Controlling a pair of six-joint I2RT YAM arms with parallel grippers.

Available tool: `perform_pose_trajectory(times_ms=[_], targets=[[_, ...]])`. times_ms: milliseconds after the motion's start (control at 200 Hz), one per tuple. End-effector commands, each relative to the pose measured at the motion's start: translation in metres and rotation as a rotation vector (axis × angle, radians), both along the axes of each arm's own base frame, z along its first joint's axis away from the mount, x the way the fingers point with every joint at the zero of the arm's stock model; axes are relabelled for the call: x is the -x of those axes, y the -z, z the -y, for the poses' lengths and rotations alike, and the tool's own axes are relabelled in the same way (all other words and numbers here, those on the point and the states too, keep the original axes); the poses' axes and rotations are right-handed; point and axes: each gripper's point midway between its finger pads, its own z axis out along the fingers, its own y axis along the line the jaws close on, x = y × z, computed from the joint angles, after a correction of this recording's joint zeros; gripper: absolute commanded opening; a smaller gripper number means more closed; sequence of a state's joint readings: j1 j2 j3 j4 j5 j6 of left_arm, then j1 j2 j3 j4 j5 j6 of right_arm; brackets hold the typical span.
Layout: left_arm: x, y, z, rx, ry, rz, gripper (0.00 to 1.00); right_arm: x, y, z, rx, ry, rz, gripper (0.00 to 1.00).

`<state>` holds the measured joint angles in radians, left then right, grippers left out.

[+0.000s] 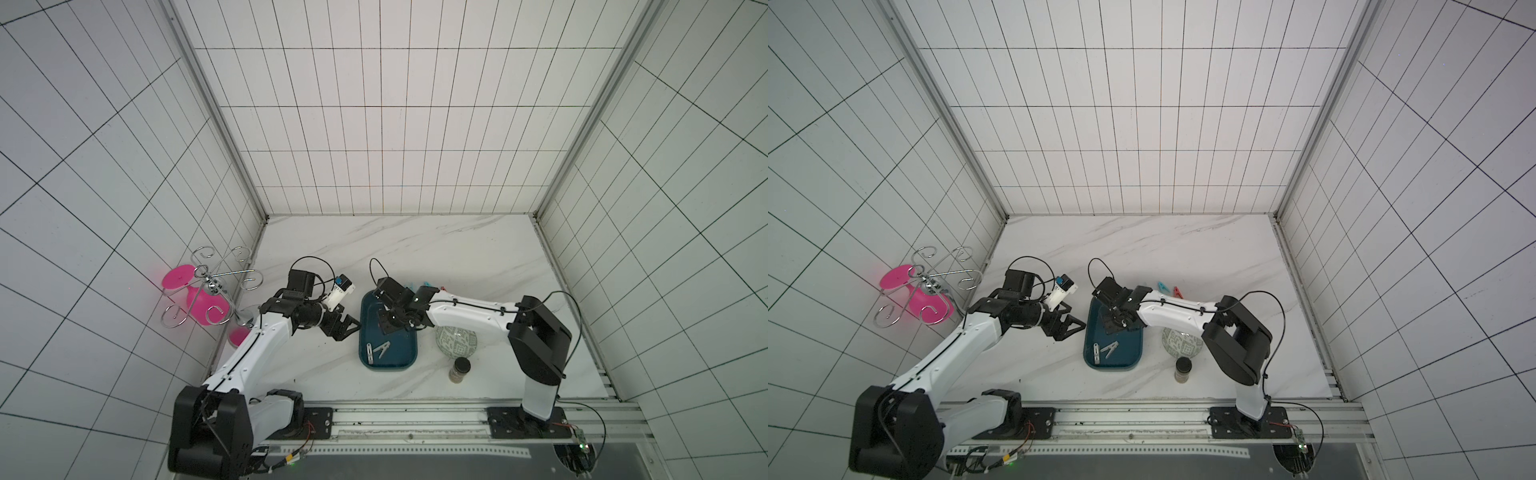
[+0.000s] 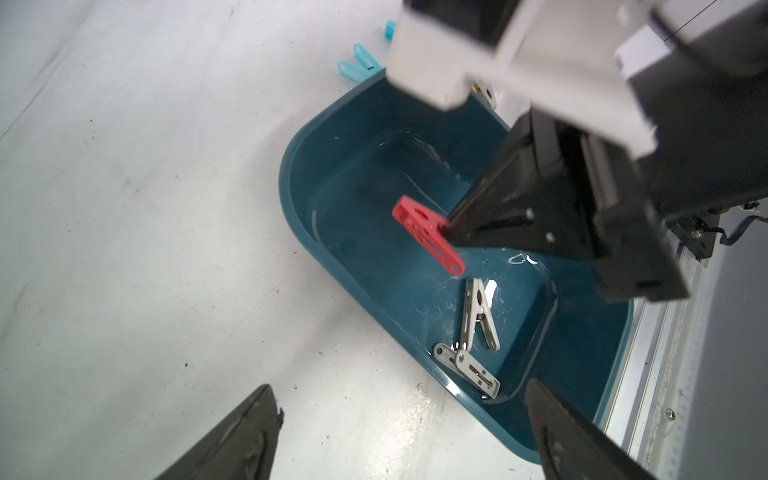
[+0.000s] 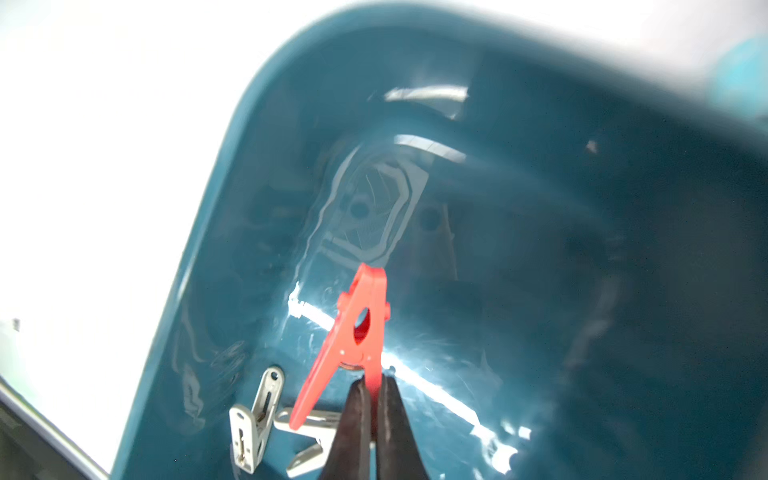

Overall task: Take the clothespins out of the storage box
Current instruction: Pick up the clothespin from the storage box, then place the clothespin at the center of the board.

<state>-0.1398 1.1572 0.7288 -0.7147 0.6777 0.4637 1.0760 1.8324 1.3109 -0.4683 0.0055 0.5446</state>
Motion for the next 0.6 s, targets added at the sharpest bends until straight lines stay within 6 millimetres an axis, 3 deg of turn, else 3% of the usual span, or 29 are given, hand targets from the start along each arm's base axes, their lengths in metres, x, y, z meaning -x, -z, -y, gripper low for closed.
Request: perform_pose_trajectory(times_ms=[0,170,315,485,595], targets=[[0.000,-0.002,0.006,0.010,0.028,0.013,0.94,-0.018,-0.017,0.027,0.008,0.039,0.052,0.03],[0.002,0.000,0.013,-0.016,0.059,0.018,0.94,-0.049,-0.039,0.069,0.013,0.138,0.108,0.03],[0.006,0.004,0.018,-0.039,0.083,0.016,0.94,-0.076,-0.044,0.125,0.083,0.259,0.141,0.03],[0.011,0.004,0.021,-0.041,0.105,0.017,0.94,-0.101,-0.033,0.200,0.153,0.458,0.106,0.03],[0.013,0.005,0.020,-0.041,0.107,0.021,0.94,-0.106,-0.015,0.232,0.166,0.539,0.040,0.03]])
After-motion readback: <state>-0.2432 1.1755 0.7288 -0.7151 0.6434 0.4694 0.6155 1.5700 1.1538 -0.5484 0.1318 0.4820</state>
